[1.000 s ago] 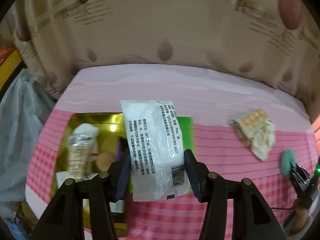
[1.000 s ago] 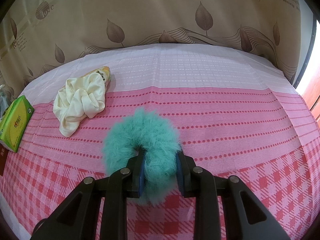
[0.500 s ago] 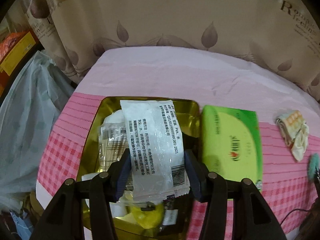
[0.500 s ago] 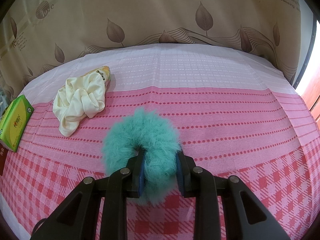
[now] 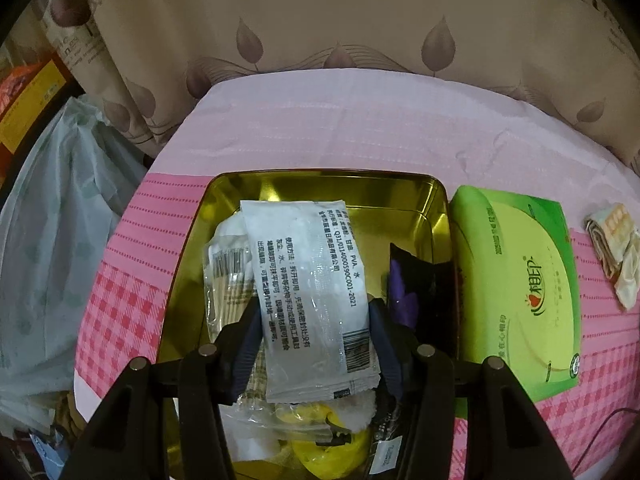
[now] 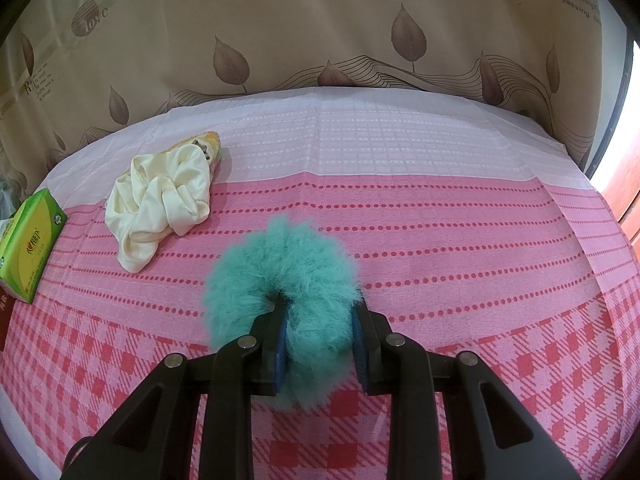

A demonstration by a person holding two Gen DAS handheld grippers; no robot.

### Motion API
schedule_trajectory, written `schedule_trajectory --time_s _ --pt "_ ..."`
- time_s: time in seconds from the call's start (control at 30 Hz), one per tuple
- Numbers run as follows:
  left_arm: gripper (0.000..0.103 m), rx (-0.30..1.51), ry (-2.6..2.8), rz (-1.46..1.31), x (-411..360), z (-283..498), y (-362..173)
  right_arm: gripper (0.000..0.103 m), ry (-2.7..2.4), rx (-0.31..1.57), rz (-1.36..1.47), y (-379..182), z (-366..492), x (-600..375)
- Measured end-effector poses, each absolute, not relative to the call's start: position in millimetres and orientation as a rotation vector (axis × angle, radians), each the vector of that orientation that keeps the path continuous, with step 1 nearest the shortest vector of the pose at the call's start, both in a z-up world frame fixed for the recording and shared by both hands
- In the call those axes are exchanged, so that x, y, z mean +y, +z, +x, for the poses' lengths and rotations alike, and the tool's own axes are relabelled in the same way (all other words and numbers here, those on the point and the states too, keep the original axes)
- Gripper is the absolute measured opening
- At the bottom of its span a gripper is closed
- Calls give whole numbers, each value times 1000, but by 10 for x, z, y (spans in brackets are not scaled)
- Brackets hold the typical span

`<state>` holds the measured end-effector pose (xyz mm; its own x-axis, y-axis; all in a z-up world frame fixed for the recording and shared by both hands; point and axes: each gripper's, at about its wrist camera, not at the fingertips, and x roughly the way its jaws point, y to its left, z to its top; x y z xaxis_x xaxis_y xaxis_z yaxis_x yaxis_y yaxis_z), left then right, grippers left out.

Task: Organize soft objects
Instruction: 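Carry the white packet into the gold tin and open the left gripper, then carry the teal scrunchie into the gold tin and open the right gripper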

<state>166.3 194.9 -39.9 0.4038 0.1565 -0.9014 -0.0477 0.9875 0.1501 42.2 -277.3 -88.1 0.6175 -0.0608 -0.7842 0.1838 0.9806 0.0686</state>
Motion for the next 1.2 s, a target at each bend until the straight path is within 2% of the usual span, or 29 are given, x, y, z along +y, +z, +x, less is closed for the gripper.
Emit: schedule_trajectory --time_s 0.33,0.77,1.07,1.2 --pt "55 1152 148 178 1840 1608 -357 26 -146 897 139 -887 425 -2785" --pt "55 962 113 232 1625 1057 8 26 -162 904 104 -896 435 -2762" --pt "55 925 208 239 1837 653 -67 26 -170 904 80 -880 417 -2792" --pt "55 893 249 203 1973 527 -58 20 -171 903 65 -836 395 -2747"
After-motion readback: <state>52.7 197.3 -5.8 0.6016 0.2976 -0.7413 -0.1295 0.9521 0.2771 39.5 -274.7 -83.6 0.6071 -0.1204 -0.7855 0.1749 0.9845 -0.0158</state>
